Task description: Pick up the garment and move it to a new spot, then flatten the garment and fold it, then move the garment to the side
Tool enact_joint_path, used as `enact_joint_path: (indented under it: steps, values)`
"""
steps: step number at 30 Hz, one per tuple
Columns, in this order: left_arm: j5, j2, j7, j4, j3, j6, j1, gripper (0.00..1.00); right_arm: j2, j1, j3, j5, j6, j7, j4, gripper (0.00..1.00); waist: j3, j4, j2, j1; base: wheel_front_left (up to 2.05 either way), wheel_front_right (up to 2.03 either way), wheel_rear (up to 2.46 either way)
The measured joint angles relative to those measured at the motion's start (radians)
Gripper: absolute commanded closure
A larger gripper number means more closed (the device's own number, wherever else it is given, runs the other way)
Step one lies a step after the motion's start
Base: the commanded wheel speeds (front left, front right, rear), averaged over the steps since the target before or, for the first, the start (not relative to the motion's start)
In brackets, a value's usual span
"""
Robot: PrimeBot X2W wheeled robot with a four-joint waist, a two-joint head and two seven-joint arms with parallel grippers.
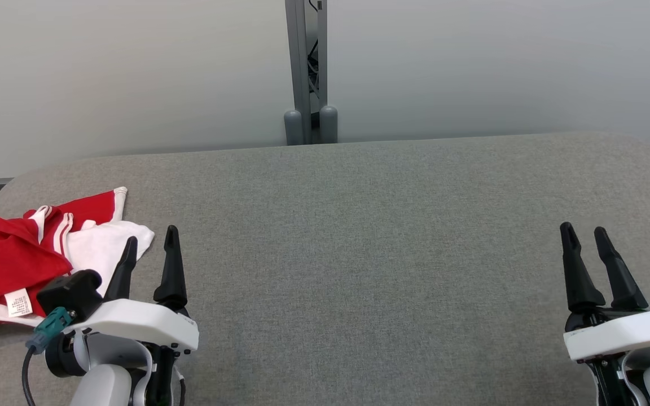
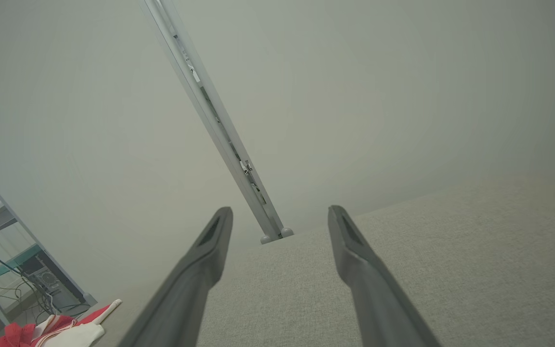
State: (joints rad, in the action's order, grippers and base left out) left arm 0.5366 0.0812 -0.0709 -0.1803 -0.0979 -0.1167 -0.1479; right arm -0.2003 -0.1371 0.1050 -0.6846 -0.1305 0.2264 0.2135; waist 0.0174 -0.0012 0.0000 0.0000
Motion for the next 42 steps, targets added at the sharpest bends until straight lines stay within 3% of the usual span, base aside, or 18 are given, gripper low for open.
enact_joint_path:
  steps: [20, 42]
  values:
    - [-0.152, 0.013, -0.007, -0.006, -0.042, 0.017, 0.064, 0.00, 0.060, 0.053, -0.053, 0.207, 0.000, -0.091, -0.015, 0.00, 0.016, -0.001, 0.0000, 0.0000, 0.00, 0.00, 0.00]
    - [-0.255, 0.007, -0.007, 0.015, -0.053, 0.004, 0.115, 0.00, 0.110, 0.103, -0.126, 0.395, 0.000, -0.155, -0.065, 0.00, 0.020, 0.012, 0.0000, 0.0000, 0.00, 0.00, 0.00]
